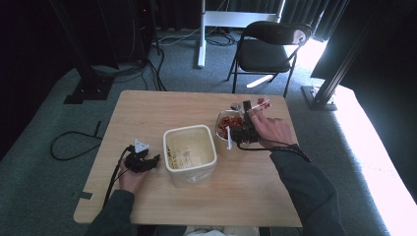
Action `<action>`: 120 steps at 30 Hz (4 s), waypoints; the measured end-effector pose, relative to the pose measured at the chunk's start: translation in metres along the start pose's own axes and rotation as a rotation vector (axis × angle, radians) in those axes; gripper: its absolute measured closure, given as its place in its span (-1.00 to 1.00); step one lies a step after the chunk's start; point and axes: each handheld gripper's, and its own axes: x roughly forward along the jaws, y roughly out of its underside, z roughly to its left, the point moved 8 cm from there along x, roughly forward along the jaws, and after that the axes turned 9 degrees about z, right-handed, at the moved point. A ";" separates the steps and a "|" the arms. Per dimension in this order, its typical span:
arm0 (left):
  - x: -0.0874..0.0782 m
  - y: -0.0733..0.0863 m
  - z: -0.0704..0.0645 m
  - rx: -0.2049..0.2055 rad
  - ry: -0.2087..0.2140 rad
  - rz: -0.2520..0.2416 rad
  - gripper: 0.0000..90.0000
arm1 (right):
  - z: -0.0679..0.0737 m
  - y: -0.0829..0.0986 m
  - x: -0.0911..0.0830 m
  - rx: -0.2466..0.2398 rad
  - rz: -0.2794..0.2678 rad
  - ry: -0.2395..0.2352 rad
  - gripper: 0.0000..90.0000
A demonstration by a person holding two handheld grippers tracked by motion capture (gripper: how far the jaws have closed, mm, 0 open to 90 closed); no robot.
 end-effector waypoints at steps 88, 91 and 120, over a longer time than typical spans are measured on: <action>0.000 0.000 0.000 0.002 0.001 0.002 -0.03 | -0.063 -0.007 -0.065 1.344 -0.748 -0.965 -0.21; 0.000 0.000 0.000 0.002 0.001 0.002 -0.03 | -0.064 -0.010 -0.067 1.345 -0.761 -0.975 -0.21; 0.000 0.000 0.000 0.001 0.002 0.002 -0.03 | -0.081 -0.054 -0.095 1.298 -0.892 -1.066 -0.22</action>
